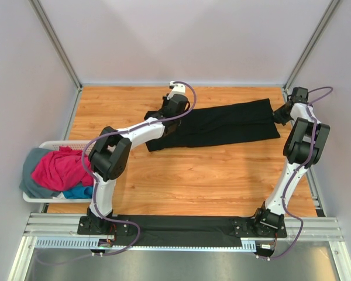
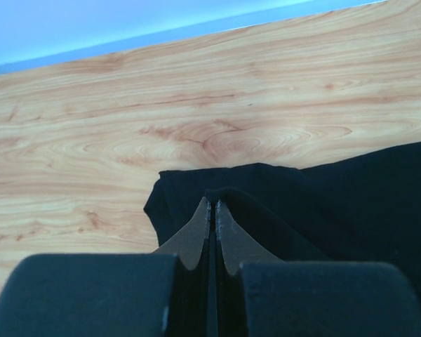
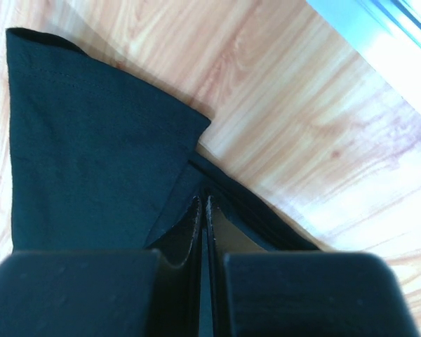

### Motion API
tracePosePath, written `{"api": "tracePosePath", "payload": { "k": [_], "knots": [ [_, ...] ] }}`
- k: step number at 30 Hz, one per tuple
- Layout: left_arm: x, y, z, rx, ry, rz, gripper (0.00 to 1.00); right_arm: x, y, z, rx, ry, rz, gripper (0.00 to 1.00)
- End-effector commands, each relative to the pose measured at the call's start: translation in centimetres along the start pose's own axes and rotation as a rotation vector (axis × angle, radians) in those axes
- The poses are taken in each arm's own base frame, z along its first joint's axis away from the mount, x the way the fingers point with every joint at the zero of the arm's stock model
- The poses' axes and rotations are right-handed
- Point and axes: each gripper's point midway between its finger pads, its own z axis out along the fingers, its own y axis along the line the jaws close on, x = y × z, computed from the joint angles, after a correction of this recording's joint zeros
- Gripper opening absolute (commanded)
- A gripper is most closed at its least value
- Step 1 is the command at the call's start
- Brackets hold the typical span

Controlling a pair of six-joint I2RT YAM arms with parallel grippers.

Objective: Fold and stack the t-shirts
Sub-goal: Fold the tshirt

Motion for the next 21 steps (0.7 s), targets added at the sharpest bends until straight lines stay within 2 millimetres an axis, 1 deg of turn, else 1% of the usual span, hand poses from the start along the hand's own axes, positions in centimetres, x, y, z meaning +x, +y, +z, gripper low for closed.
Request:
{"api": "tracePosePath", "payload": {
  "k": [1,5,9,11,12,13,14,15,16,17,18,19,20,21],
  "knots": [
    [-2.0,-0.2,0.8,-0.007,-0.039,-0.072,0.0,-1.6,1.3,0.3,-0.022,-0.043,-0.005,0.01],
    [-1.4,0.4,1.8,-0.059,-0.013,-0.062,0.0,-1.7,1.4,0.4,-0.025,-0.039,-0.003,0.0],
    [-1.0,0.7,2.3,-0.078,0.002,-0.08,0.0,-1.5,1.3,0.6,-0.018,-0.027,-0.002,0.01],
    [-0.8,0.6,2.3,-0.074,0.007,-0.083,0.0,-1.5,1.2,0.6,-0.014,-0.024,0.001,0.1],
    [-0.8,0.5,2.3,-0.069,0.007,-0.093,0.02,-1.5,1.2,0.6,-0.013,-0.017,0.0,0.14],
    [-0.5,0.5,2.2,-0.064,0.02,-0.086,0.08,-1.4,1.5,0.5,-0.017,-0.014,-0.001,0.24],
    [-0.4,0.5,2.1,-0.062,0.028,-0.081,0.16,-1.6,1.6,0.3,-0.02,-0.015,0.0,0.29],
    [-0.5,0.4,1.9,-0.05,0.03,-0.085,0.34,-1.5,1.9,-0.1,-0.026,-0.012,-0.006,0.32],
    [-0.7,0.3,1.9,-0.045,0.028,-0.085,0.41,-1.6,2.2,-0.5,-0.037,-0.012,-0.008,0.38],
    [-1.2,0.5,1.6,-0.039,0.026,-0.086,0.47,-1.7,2.4,-0.8,-0.039,-0.016,-0.011,0.41],
    [-1.5,0.5,1.5,-0.034,0.027,-0.086,0.57,-1.9,2.7,-1.3,-0.048,-0.023,-0.015,0.43],
    [-2.5,0.6,1.3,-0.032,0.017,-0.1,0.62,-2.4,3.4,-2.4,-0.069,-0.037,-0.021,0.49],
    [-2.8,1.0,1.0,-0.034,0.028,-0.095,0.69,-2.7,3.8,-3.1,-0.081,-0.045,-0.026,0.53],
    [-3.4,1.1,0.8,-0.028,0.029,-0.108,0.76,-3.2,4.5,-4.4,-0.101,-0.058,-0.031,0.57]
  ]
}}
